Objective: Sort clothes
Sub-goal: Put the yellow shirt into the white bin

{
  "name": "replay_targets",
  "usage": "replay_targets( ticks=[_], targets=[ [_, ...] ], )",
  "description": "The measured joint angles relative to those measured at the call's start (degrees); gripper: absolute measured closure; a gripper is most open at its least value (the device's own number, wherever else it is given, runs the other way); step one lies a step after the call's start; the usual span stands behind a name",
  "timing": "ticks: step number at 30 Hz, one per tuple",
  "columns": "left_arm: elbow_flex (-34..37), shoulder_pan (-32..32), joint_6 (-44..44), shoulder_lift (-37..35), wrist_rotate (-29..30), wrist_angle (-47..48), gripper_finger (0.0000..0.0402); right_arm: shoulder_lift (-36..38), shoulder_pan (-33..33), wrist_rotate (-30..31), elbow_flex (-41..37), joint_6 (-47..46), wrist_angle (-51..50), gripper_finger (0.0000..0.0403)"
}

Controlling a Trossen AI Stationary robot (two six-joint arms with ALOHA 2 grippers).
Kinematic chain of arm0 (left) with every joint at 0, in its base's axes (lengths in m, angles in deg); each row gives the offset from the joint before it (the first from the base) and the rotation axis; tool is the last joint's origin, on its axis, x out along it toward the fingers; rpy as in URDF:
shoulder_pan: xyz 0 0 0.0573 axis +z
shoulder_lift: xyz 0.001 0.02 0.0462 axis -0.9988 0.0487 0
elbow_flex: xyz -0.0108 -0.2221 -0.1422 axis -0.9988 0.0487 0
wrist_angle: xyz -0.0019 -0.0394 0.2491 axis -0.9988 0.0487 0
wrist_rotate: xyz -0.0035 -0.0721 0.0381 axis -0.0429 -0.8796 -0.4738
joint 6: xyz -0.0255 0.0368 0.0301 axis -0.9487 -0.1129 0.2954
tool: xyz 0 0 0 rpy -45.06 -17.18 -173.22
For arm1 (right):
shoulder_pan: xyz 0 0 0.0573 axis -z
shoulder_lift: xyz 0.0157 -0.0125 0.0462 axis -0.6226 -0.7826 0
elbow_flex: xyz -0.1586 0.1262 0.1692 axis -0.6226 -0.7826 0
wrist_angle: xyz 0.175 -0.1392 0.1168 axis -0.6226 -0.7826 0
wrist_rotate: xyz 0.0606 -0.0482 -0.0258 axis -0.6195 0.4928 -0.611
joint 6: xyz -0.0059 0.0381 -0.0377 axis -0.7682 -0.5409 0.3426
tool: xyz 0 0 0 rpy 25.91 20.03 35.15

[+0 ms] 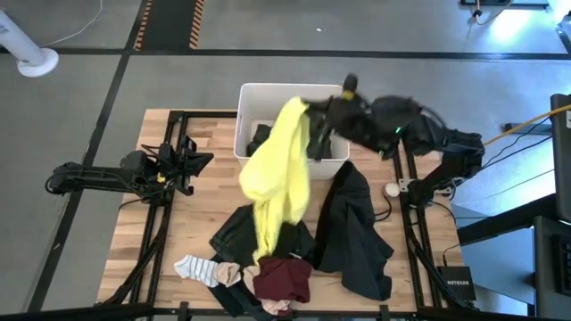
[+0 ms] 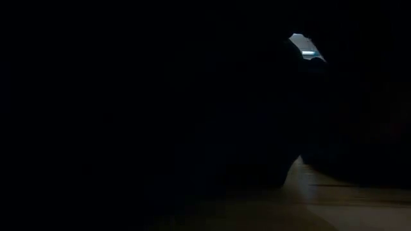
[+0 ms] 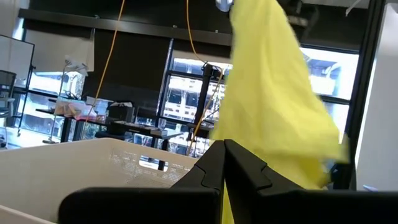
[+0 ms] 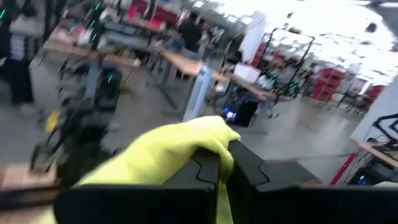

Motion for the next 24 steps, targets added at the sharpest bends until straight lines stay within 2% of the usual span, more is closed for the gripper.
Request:
replay_targets(
  ticks=[6, 18, 24],
  targets=[
    [0.0, 0.0, 0.0, 0.0, 0.6, 0.0, 0.0398, 0.0, 6.2, -1.2, 3.2, 1.6, 8.3, 0.0382],
    [0.0, 0.0, 0.5, 0.0, 0.6, 0.0, 0.0398, 0.0, 15.4, -11.4, 5.9, 3.0, 27.1, 0.0382],
    [0.0, 0.0, 1.7, 0.0, 3.3, -0.1, 0.0398, -0.3, 20.5, -18.2, 5.9, 3.0, 37.4, 0.0382]
  ],
)
